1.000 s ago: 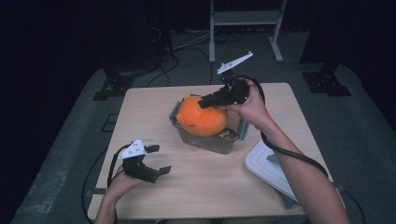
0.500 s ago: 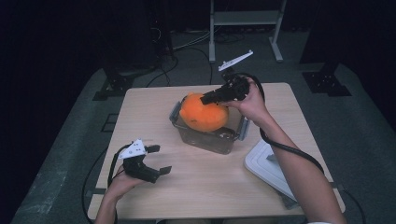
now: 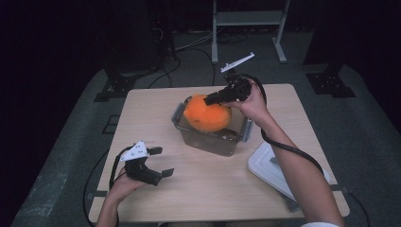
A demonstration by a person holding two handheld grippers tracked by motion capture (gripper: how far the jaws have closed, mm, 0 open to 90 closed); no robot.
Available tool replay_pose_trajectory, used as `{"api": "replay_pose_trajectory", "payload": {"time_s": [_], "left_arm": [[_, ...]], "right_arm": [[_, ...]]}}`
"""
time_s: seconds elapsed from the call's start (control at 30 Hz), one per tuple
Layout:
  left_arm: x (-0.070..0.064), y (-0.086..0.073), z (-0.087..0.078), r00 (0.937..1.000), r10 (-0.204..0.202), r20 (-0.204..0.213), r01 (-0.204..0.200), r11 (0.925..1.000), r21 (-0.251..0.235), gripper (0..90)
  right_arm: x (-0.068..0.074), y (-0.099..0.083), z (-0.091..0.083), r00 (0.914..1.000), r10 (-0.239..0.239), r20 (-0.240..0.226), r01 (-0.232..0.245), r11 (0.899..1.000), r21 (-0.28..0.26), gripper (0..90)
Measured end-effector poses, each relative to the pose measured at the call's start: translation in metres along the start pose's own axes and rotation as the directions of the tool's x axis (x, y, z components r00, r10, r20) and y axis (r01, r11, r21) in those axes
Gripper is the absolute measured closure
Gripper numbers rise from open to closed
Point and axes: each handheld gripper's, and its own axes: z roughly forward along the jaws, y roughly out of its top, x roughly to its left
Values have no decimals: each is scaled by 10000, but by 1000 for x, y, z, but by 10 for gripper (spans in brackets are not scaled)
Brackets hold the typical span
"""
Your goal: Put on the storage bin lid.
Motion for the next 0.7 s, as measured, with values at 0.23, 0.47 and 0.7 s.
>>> {"api": "replay_pose_trajectory", "payload": {"time_s": [0.23,0.47,0.7], "left_arm": [[-1,0,1,10000,-73,31,73,10000,-7,26],[0,0,0,10000,-38,46,38,10000,27,26],[0,0,1,10000,-5,92,4,10000,57,26]], "right_arm": [[-8,-2,5,9998,201,96,-202,9998,78,756],[-15,-5,9,9993,329,187,-332,9994,129,757],[-22,-9,11,9985,470,289,-474,9988,141,756]]}}
